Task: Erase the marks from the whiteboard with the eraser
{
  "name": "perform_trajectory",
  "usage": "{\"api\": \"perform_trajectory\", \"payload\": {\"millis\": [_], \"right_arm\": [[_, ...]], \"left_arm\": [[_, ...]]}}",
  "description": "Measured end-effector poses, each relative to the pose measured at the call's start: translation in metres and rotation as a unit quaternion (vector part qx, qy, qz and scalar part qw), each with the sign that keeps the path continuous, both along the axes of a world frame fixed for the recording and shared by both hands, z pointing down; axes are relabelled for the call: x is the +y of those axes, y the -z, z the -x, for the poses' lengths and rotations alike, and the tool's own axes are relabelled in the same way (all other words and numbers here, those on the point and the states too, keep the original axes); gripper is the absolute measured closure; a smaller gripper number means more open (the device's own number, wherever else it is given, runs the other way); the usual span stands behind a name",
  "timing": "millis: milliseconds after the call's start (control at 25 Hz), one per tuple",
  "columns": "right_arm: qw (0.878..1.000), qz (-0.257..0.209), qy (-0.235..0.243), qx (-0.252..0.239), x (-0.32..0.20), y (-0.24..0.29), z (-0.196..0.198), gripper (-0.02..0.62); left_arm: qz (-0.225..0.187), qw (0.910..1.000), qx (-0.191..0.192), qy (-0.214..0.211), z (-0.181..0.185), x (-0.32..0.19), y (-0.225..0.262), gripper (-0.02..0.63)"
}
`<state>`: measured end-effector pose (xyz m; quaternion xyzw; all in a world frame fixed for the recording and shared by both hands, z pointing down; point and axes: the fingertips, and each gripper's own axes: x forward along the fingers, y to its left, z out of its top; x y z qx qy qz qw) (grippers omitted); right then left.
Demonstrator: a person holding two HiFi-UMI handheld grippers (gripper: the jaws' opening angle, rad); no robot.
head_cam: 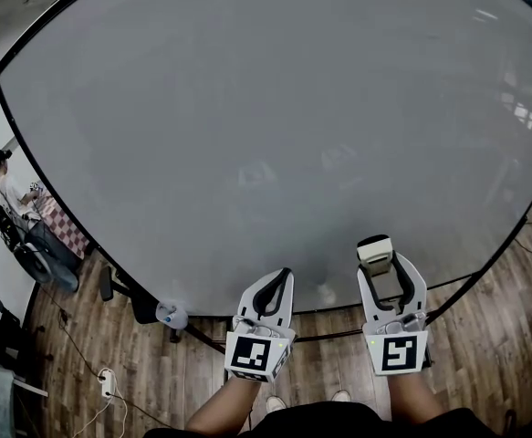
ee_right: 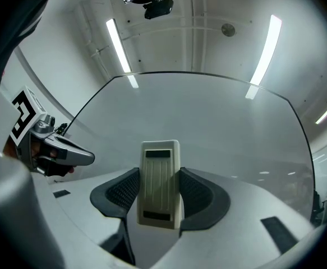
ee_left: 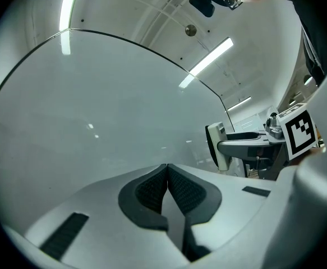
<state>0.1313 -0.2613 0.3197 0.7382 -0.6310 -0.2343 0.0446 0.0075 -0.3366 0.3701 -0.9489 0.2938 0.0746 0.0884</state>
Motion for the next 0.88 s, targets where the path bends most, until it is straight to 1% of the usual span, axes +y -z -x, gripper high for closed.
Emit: {"api": "perform_trajectory", "payload": {"millis": [440, 720, 880], "right_arm": [[1.0, 0.001, 0.012, -0.021, -0.0016, -0.0017, 0.0084, 0.348], [1.0, -0.007, 0.009, -0.014, 0.0026, 0.0004, 0.0094, 0.348], [1.0, -0.002, 0.006, -0.023, 0.003, -0.0003, 0.009, 0.348]], "left_arm": [[0.004, 1.0, 0.0, 0.0, -0.0007, 0.0011, -0.0013, 0.586], [0.005, 1.0, -0.001, -0.004, -0.0012, 0.0038, -0.0022, 0.586], [0.006, 1.0, 0.001, -0.006, -0.0017, 0.0048, -0.002, 0.586]]}}
